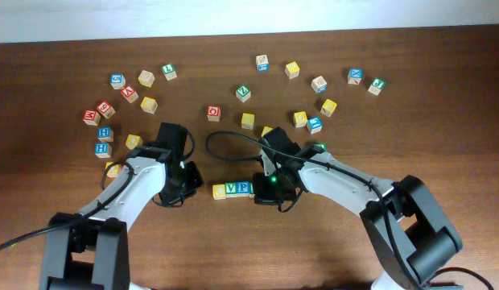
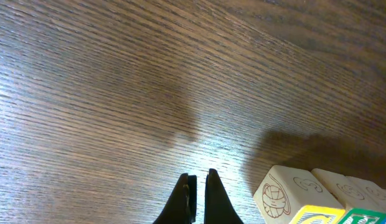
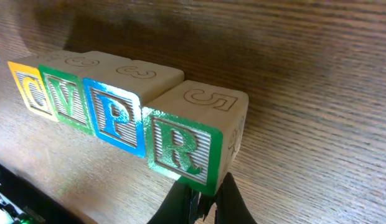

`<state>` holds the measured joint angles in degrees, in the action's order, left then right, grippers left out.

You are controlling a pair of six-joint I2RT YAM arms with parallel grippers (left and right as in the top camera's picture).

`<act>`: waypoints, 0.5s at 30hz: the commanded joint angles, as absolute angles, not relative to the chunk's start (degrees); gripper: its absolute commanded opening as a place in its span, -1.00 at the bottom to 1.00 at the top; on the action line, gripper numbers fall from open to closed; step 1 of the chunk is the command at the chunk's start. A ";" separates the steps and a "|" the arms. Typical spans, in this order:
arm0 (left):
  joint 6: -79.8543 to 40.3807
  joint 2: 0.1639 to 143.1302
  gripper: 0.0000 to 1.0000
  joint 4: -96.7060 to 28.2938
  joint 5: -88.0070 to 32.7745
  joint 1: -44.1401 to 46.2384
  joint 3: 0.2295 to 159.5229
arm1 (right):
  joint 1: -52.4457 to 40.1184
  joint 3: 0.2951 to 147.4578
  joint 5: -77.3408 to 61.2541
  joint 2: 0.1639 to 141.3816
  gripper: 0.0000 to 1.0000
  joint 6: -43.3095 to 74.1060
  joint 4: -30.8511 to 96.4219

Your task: Spell out CVPR

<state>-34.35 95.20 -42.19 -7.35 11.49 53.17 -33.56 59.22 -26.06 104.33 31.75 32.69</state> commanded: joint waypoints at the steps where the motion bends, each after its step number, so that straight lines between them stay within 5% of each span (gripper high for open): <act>1: -33.08 95.57 -1.00 -42.24 -8.16 11.33 53.63 | -33.34 59.13 -26.33 104.57 -0.92 32.03 32.45; 15: -31.55 95.57 -1.00 -43.11 -10.41 11.86 53.63 | -33.30 59.88 -31.07 104.51 -0.92 31.77 32.14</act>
<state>-33.85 95.20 -42.68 -7.57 11.49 53.17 -33.56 59.22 -27.24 104.33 31.73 31.86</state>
